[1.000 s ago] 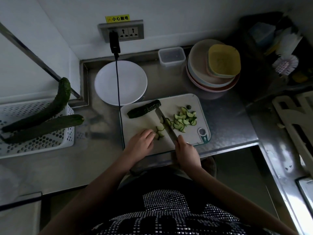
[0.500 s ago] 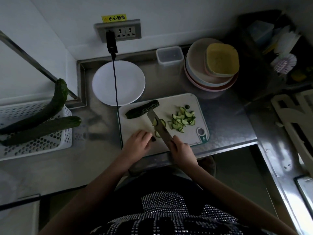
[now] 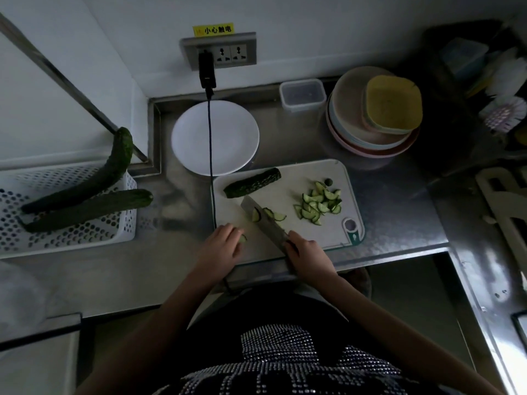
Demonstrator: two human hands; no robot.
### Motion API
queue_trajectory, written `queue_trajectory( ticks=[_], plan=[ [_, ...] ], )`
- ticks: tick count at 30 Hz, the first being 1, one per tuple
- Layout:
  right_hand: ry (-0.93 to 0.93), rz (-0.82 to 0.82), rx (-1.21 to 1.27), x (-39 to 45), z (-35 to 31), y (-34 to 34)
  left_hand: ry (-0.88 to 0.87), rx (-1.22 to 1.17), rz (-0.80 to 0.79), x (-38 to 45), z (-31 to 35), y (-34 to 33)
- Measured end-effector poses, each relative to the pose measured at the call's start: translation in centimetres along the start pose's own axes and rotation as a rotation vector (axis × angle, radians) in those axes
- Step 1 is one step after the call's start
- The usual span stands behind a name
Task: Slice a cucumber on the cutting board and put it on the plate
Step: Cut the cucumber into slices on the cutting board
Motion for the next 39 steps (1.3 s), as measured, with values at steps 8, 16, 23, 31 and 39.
queue_trajectory(
  ticks=[8,16,23,31,39],
  plan=[
    [-0.201,0.229,-0.111,-2.4,4.3,4.6,-0.16,-0.044,-0.027,3.5,3.9,-0.2],
    [-0.192,0.343,-0.36,-3.8,3.0,6.3,-0.232,0.057,-0.162,6.1,5.3,-1.7],
    [-0.222,0.345,-0.381,-4.4,3.8,7.0,-0.45,0.163,-0.082,5.3,9.9,0.9],
    [-0.26,0.325,-0.415,-5.4,5.2,7.7,-0.499,0.229,-0.183,7.7,12.3,0.5],
    [-0.19,0.3,-0.483,-6.3,5.3,8.1,-0.441,0.227,-0.421,12.1,14.4,-1.2]
  ],
)
Point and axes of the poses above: each hand's wrist, its own x-axis towards the middle knuckle, its own y-axis out of the back of the hand, z = x × y, the point moved 9 cm from there along x, towards the middle knuckle, and after that the axes turned 12 degrees about -z, right-handed, at the moved point
